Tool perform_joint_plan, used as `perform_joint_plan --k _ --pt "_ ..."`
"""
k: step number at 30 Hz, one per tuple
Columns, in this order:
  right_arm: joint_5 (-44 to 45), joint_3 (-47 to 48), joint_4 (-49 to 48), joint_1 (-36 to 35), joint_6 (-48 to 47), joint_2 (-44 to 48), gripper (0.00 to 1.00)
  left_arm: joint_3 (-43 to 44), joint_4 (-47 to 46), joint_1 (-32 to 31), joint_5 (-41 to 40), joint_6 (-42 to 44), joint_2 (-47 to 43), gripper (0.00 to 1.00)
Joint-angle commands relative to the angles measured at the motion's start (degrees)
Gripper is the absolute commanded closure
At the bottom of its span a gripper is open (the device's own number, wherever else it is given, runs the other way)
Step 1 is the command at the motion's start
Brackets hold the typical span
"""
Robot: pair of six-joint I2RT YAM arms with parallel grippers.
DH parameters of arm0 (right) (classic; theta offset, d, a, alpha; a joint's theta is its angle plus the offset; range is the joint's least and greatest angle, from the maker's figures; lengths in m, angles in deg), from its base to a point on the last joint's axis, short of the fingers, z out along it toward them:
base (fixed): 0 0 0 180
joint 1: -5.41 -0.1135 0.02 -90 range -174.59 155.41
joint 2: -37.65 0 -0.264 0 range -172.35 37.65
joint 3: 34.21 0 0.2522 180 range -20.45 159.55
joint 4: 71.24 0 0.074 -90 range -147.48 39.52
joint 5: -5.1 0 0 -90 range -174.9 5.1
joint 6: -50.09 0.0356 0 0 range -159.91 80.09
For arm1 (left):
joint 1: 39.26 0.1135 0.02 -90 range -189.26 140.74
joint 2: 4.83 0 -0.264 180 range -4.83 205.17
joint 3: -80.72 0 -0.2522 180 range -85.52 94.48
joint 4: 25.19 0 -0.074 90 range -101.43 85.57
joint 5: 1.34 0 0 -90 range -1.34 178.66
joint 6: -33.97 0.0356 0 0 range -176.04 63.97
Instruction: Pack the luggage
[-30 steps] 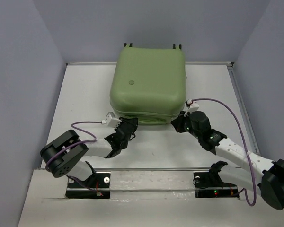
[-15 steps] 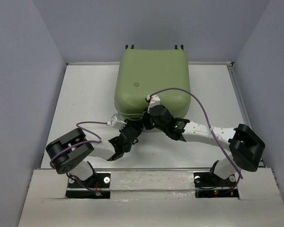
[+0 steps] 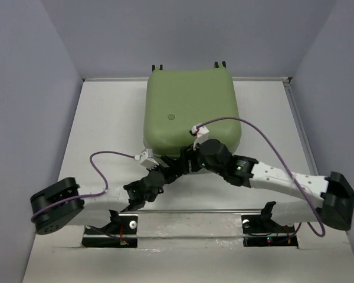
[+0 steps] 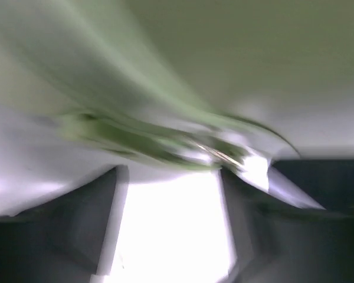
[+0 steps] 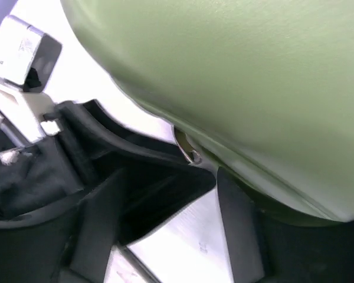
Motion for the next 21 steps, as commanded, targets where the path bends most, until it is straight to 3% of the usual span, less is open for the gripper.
perform_joint_plan --k 1,5,8,10,12,13,16,17,21 --pt "4.18 -1.08 7.64 -0.99 2.27 13.29 0.23 0.89 10.12 -3.55 0.55 8.46 -13.35 0.09" --pt "10.95 1.37 16.26 1.02 1.40 20.60 0.16 3.78 28.22 -5.22 -2.95 11.53 -32.65 0.02" --pt "13.58 6.63 19.25 8.29 -0.71 23.15 0.05 9.38 41.67 -5.57 -4.88 14.78 -43.83 0.01" --pt "12.29 8.92 19.44 14.27 -2.20 23.42 0.00 13.70 50.81 -5.40 -6.91 16.62 -46.59 0.01" --pt "8.86 12.69 19.53 21.82 -3.52 21.41 0.00 22.13 55.13 -4.52 -9.55 19.08 -45.47 0.01" --pt "5.02 13.93 19.44 29.43 -3.79 20.01 0.00 25.03 57.41 -3.73 -9.82 21.18 -43.63 0.01" --pt "-1.86 19.56 19.44 40.71 -3.97 12.19 0.00 37.08 60.15 4.77 -2.47 30.06 -32.13 0.01" --pt "-2.83 21.05 19.44 42.33 -3.97 10.17 0.00 41.02 59.46 12.28 6.44 33.91 -27.05 0.01" --pt "-10.12 29.13 19.26 46.30 -4.67 -0.29 0.00 44.48 54.19 30.43 20.49 38.07 -18.14 0.01"
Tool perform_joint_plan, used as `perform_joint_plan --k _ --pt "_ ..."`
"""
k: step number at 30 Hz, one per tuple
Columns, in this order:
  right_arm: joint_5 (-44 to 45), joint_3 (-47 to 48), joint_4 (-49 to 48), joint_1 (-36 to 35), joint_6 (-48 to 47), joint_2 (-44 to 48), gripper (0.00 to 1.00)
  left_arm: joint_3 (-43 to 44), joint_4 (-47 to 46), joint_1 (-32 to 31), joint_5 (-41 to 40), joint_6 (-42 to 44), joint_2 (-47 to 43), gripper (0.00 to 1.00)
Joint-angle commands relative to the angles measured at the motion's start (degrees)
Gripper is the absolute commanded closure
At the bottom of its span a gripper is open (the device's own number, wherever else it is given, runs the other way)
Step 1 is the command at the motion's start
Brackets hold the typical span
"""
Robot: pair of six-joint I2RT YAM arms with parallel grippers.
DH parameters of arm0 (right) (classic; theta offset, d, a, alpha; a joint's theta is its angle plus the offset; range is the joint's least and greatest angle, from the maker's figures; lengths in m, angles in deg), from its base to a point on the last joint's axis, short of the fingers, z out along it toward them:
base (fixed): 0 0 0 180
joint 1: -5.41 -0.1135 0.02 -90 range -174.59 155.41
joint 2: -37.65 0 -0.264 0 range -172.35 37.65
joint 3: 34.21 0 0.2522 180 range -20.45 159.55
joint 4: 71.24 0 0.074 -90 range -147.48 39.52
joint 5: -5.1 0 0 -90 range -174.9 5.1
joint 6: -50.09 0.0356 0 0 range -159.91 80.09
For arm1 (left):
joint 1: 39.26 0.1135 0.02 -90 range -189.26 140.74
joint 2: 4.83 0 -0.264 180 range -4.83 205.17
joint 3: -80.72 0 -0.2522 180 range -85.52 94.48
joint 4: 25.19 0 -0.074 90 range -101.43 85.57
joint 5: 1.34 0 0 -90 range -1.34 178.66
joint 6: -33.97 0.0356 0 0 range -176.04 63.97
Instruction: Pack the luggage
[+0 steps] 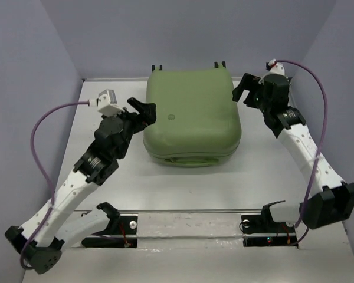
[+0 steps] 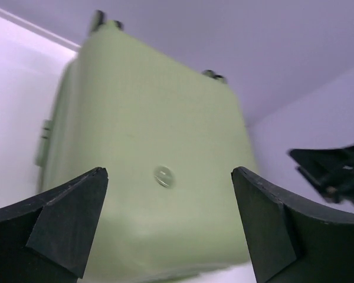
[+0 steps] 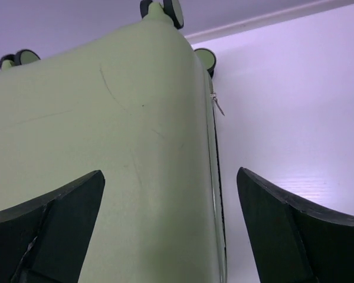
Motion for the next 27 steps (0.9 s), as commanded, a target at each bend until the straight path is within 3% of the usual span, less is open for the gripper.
perform_joint_plan --k 1,3,6,9,12,13,15,19,23,27 --pt "-12.99 8.79 1.97 3.06 -2.09 -11.44 0.00 2.74 1.27 17.34 16.25 9.80 11.42 0.01" --pt "-15.03 13.02 2.94 3.07 -2.27 -14.98 0.00 2.92 -0.57 23.65 22.31 10.41 16.78 0.01" --pt "-18.19 17.40 3.82 3.60 -2.09 -21.57 0.00 2.39 -3.56 26.67 30.99 9.63 23.36 0.01" --pt "-21.97 21.19 4.70 3.60 -1.66 -27.71 0.00 0.03 -8.92 26.59 37.51 7.70 26.46 0.01" --pt "-31.97 25.05 4.97 3.60 -0.95 -33.95 0.02 -3.84 -13.23 25.63 40.79 5.32 26.38 0.01" --pt "-38.00 26.38 4.79 2.46 -1.04 -35.54 0.03 -4.98 -15.15 23.89 40.88 4.36 25.25 0.01" --pt "-41.13 29.80 5.66 0.09 -2.61 -40.64 0.05 -8.41 -16.31 21.51 40.36 3.74 23.93 0.01" --pt "-48.50 45.23 10.40 -7.20 -5.34 -49.24 0.05 -13.94 -17.63 14.66 36.15 0.93 18.66 0.01" --pt "-55.09 56.32 10.33 -7.74 -2.19 -55.66 0.03 -16.41 -18.16 7.45 33.69 -2.41 14.44 0.01" --pt "-53.54 62.67 10.24 -7.74 1.50 -58.32 0.00 -14.93 -17.98 3.83 31.92 -3.30 11.36 0.01"
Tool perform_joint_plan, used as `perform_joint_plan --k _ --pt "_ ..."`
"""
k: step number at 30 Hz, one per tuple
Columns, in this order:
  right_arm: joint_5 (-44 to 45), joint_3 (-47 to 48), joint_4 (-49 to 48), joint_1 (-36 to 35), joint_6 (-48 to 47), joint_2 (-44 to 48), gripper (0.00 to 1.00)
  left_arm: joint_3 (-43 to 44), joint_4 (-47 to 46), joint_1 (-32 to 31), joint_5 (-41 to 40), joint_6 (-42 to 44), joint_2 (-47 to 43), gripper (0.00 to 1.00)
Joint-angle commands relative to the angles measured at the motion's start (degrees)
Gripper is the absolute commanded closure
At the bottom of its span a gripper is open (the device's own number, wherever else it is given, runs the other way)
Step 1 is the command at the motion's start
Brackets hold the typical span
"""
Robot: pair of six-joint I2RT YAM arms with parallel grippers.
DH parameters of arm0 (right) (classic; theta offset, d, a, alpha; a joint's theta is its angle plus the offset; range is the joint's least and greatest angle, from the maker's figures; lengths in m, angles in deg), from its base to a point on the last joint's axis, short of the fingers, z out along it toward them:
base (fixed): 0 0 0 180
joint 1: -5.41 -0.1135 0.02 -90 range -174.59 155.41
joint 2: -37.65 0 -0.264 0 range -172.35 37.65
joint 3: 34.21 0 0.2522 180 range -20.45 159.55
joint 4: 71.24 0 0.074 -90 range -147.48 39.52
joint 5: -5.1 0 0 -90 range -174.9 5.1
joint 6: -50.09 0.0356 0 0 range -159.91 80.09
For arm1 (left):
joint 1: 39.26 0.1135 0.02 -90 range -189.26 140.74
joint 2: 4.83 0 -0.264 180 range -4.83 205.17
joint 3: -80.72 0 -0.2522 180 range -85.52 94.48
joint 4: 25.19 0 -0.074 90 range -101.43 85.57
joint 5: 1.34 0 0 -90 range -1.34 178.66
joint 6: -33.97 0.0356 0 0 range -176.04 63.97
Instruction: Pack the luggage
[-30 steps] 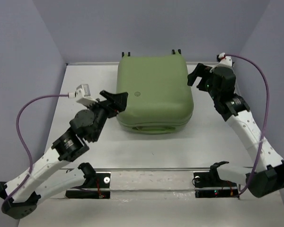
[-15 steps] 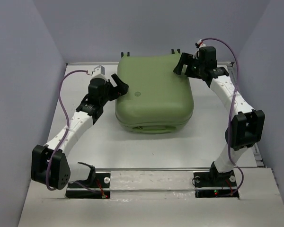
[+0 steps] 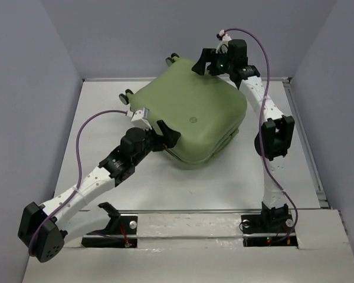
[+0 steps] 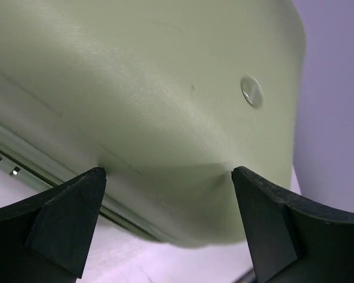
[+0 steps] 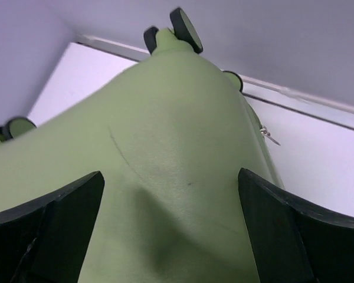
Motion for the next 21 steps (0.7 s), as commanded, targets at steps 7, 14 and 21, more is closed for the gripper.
perform_joint_plan --k 7,14,21 --pt "-12.95 11.33 5.76 -7.35 9.62 3.15 0.00 12.76 4.11 -3.58 1.80 0.95 1.59 0.01" --pt "-12.52 4.53 5.05 -5.06 3.94 16.22 0.00 15.67 6.75 -1.11 0.32 1.57 -1.56 0.01" --pt "6.18 -54.69 -8.03 -5.06 -0.31 59.44 0.75 3.74 8.86 -1.46 6.37 -1.42 -11.49 0.01"
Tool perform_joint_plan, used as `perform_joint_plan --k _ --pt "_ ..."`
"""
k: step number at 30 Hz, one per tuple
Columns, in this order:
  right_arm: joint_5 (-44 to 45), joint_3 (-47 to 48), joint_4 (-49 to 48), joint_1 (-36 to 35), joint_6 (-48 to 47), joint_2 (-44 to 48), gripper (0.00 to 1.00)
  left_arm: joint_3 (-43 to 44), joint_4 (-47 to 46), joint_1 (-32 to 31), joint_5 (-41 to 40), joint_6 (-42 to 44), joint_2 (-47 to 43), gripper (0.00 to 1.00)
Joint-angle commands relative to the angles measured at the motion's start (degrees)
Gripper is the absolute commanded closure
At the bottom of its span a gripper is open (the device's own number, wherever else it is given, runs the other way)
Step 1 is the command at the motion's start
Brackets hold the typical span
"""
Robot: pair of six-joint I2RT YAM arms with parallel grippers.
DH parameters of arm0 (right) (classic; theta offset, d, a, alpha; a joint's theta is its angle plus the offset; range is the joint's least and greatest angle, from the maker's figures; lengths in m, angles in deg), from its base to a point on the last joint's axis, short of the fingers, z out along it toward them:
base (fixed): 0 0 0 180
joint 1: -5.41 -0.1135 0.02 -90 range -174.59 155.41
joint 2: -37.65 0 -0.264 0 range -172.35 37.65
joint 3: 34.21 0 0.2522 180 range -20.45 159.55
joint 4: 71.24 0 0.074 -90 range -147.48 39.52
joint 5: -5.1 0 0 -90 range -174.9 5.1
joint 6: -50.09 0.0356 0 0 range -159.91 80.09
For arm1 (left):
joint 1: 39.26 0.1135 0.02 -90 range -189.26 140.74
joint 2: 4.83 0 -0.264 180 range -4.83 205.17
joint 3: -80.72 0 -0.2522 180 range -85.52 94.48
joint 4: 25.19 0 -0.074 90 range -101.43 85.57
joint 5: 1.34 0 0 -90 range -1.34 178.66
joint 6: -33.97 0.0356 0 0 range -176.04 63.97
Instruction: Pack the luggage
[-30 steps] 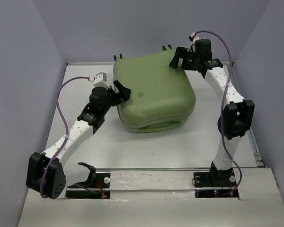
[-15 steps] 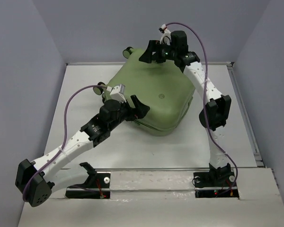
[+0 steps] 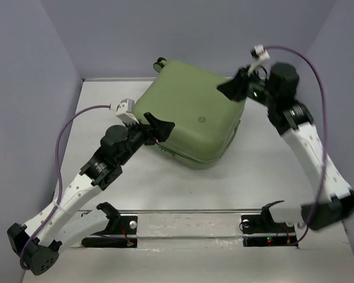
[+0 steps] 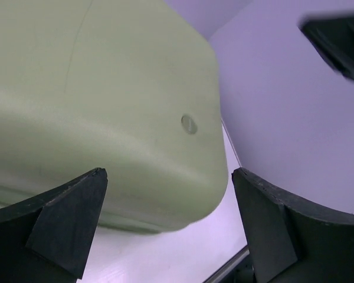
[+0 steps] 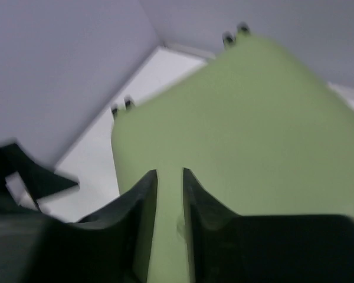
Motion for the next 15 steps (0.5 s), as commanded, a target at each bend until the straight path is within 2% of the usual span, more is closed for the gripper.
perform_joint_plan --k 1,3,4,5,8,9,11,13,15 --pt "13.50 -34.84 -9.20 -0.90 -1.06 26.51 0.90 -9.78 1.38 -0.96 5.47 -2.08 -7.56 0.01" --pt "18.96 -46.10 -10.96 -0.90 2.53 38.53 0.93 -16.09 1.91 -1.58 6.71 -4.27 -11.95 0.01" --pt "21.15 -54.51 -10.70 -0.90 3.17 41.30 0.93 -19.44 2.26 -1.84 7.41 -5.58 -14.58 0.01" --pt "22.91 -57.90 -10.09 -0.90 4.04 45.59 0.93 -20.95 2.26 -2.10 7.85 -6.38 -15.83 0.01" --pt "28.55 -67.14 -7.99 -0.90 8.09 49.75 0.93 -25.35 1.47 -3.59 8.30 -8.76 -18.91 0.08" --pt "30.56 -68.64 -7.80 -0.90 9.05 50.29 0.91 -27.45 0.17 -4.03 8.39 -9.81 -18.83 0.10" --pt "29.09 -70.59 -8.50 -0.90 8.37 48.20 0.80 -28.96 -2.38 -4.74 8.74 -10.60 -17.52 0.14" --pt "21.83 -69.37 -9.82 -0.90 6.26 42.51 0.70 -29.75 -6.59 -6.93 9.00 -11.13 -13.22 0.14" --pt "17.50 -69.01 -15.49 -0.90 4.94 40.19 0.66 -29.06 -8.63 -9.82 7.00 -10.96 -8.32 0.14"
